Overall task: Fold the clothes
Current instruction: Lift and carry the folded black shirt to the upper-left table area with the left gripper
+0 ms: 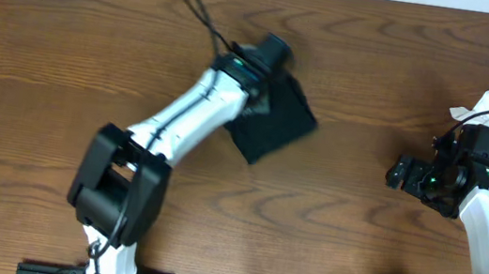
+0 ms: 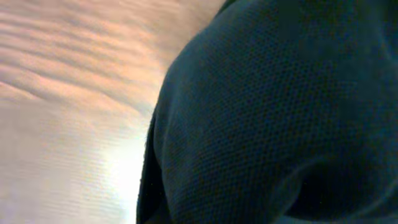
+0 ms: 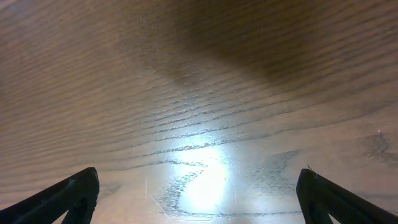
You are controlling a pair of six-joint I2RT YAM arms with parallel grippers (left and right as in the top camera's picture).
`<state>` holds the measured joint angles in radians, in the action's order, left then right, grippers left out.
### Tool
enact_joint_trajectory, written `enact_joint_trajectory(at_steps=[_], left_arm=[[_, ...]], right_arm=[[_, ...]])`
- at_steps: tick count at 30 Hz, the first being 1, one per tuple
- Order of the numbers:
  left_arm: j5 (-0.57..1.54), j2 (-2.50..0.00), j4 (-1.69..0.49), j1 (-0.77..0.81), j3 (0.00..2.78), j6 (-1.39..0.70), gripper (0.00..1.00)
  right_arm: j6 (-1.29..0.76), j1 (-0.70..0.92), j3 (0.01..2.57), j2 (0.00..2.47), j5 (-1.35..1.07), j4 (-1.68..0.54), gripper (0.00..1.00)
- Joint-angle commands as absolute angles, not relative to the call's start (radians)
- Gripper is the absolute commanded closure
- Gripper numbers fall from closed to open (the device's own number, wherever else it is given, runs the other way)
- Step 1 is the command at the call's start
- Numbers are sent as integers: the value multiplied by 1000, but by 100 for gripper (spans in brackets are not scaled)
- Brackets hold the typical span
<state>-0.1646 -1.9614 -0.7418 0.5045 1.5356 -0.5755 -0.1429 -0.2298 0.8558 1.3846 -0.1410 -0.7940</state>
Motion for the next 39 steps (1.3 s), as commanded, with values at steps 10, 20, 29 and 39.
enact_joint_trajectory(at_steps=[10, 20, 29, 39], left_arm=[[-112, -1940, -556, 126, 1551, -658, 94], [-60, -1947, -476, -149, 1540, -808, 94], [12, -2038, -571, -242, 1520, -928, 94], [15, -2059, -749, -254, 1520, -868, 44]], right_arm=[[-153, -239, 869, 1378, -138, -793, 1], [-153, -239, 869, 1378, -138, -793, 1], [-153, -239, 869, 1378, -138, -793, 1], [-153, -239, 869, 1378, -138, -793, 1]])
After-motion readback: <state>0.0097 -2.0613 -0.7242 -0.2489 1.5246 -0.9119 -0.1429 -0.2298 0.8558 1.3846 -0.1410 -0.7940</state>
